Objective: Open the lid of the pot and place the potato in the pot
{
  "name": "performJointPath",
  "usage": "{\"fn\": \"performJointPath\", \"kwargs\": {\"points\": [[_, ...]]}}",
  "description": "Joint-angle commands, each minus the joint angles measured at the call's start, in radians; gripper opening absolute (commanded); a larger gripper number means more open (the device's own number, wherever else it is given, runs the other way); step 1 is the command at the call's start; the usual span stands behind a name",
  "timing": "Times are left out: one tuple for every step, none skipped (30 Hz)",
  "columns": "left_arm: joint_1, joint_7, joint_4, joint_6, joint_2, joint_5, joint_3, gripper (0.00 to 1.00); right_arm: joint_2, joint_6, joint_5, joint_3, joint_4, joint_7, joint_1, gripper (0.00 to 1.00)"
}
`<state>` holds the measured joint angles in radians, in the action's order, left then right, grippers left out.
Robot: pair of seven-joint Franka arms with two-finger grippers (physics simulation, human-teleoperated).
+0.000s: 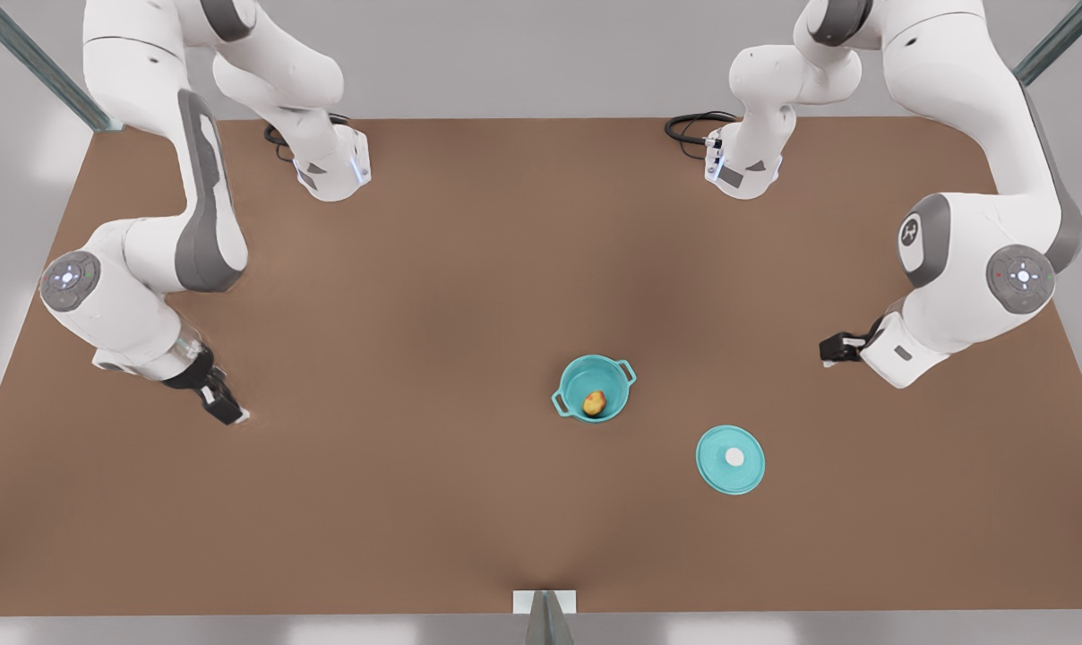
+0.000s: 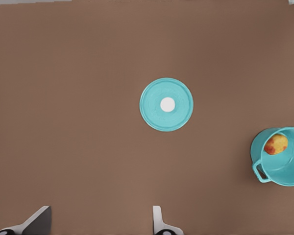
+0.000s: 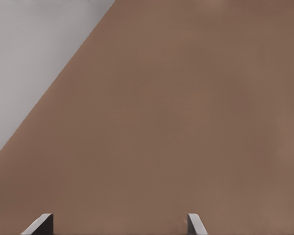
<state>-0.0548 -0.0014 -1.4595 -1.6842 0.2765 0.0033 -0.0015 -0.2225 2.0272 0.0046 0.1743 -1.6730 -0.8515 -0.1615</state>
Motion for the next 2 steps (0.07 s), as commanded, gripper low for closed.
{"fn": "performJointPath", "kwargs": {"points": [[0.004,0.055,0.015,0.006,0.006,-0.006,0.002,1.0,0.025,-0.206,-0.086,0.002,-0.004,0.867,-0.007,1.0],[0.006,0.052,0.015,0.006,0.006,-0.022,0.002,1.0,0.025,-0.214,-0.086,0.004,-0.004,0.859,-0.007,1.0]]}}
